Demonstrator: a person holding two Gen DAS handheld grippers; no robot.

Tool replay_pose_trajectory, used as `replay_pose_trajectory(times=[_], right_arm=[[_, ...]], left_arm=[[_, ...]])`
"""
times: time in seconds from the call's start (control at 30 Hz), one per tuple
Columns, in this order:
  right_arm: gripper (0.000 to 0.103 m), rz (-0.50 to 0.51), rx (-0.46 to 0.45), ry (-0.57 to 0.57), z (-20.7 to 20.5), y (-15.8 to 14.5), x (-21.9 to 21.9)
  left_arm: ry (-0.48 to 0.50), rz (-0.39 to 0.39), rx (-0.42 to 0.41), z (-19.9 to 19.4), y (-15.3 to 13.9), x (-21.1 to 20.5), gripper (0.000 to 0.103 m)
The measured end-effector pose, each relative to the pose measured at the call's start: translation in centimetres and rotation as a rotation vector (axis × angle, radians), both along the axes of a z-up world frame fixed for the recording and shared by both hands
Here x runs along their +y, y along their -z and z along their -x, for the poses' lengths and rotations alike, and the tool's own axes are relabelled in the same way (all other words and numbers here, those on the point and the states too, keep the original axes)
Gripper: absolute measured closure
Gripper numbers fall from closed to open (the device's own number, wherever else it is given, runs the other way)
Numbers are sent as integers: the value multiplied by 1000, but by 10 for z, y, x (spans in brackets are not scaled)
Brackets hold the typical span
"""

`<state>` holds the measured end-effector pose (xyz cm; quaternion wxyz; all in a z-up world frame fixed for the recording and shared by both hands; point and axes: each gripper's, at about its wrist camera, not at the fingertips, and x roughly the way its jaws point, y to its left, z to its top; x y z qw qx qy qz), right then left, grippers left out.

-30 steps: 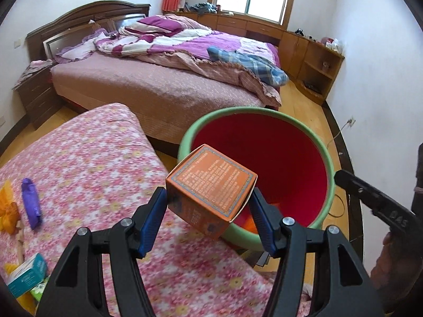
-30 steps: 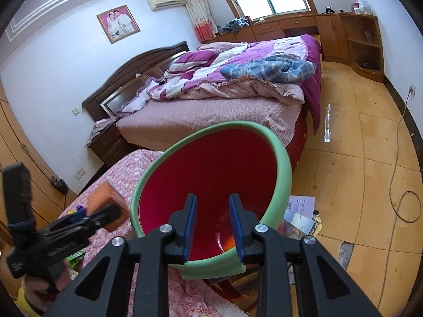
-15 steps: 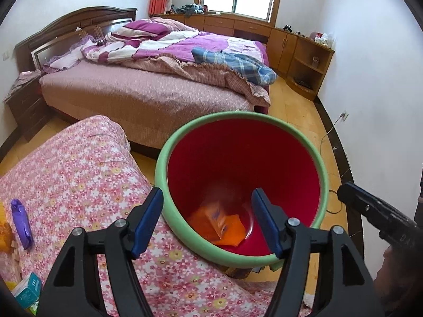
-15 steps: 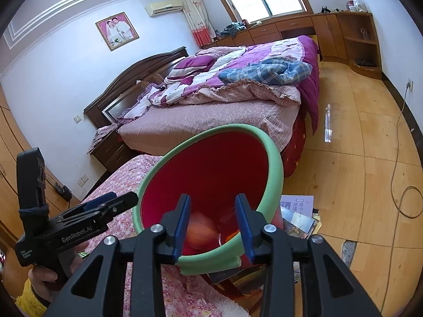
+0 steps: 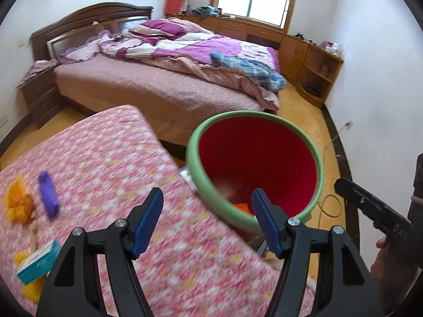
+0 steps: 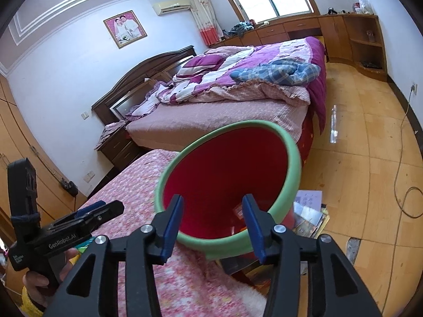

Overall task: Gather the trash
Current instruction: 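Move both open grippers back from the bucket to the bed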

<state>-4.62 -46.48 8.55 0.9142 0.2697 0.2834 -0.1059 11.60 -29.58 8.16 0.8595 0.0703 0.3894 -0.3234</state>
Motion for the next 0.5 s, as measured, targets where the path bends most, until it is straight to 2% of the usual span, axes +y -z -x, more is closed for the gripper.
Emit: replay_pose_trajectory(times=[0.2,0.5], right_arm=[[43,4,-6,-38,2,-8,25],[42,-20,-9,-116,-3,-12,62]], left_arm=[[-74,0,2,8,-5,45,34],[-182,22,10,18,-6,113,34]])
